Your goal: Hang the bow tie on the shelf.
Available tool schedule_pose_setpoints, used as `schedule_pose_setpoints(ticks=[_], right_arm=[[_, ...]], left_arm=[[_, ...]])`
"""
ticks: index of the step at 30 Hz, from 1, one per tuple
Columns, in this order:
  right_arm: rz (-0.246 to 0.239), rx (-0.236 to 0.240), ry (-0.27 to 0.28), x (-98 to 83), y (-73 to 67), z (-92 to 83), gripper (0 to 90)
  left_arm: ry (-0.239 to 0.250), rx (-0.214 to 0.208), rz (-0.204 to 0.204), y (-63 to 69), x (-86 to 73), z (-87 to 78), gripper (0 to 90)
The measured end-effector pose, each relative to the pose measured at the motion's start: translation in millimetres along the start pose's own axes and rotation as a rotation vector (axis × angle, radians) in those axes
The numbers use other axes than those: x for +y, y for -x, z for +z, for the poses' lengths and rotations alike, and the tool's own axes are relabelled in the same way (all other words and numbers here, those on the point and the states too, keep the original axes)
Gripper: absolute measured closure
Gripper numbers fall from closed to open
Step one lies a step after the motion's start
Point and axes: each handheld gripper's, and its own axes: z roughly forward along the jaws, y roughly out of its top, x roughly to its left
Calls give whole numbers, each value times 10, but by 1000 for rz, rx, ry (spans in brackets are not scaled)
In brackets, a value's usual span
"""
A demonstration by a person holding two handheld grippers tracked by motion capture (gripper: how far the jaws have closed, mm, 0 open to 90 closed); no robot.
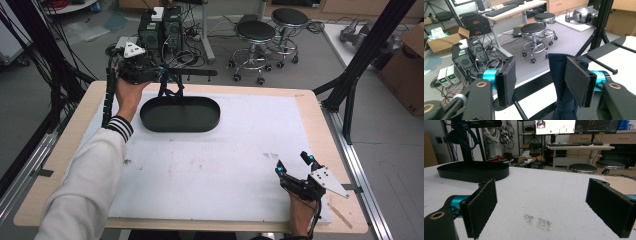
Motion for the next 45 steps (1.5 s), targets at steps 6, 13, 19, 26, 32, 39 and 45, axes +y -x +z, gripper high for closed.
schedule_pose_setpoints(ticks=[6,13,19,26,32,39,45], right_arm=[[2,-1,-2,0,-2,-4,92],[4,0,0,-2,-5,-9,92],[-1,2,4,-3,-5,-10,92],[-7,1,1,-3,-11,-10,92],[-8,1,2,-3,-11,-10,92],[-14,-4,6,-2,-9,-9,92],[-12,-3,9,-4,-17,-13,92]], left_arm=[[12,9,-16,-43,18,-115,359],[33,13,-1,-108,40,-233,264],[75,-58,4,-100,6,-340,198],[82,-121,-47,-77,-123,-583,198],[84,-148,-48,-82,-282,-858,185],[109,-184,-79,-88,-541,-1206,130],[157,-220,-102,-66,-907,-1463,122]])
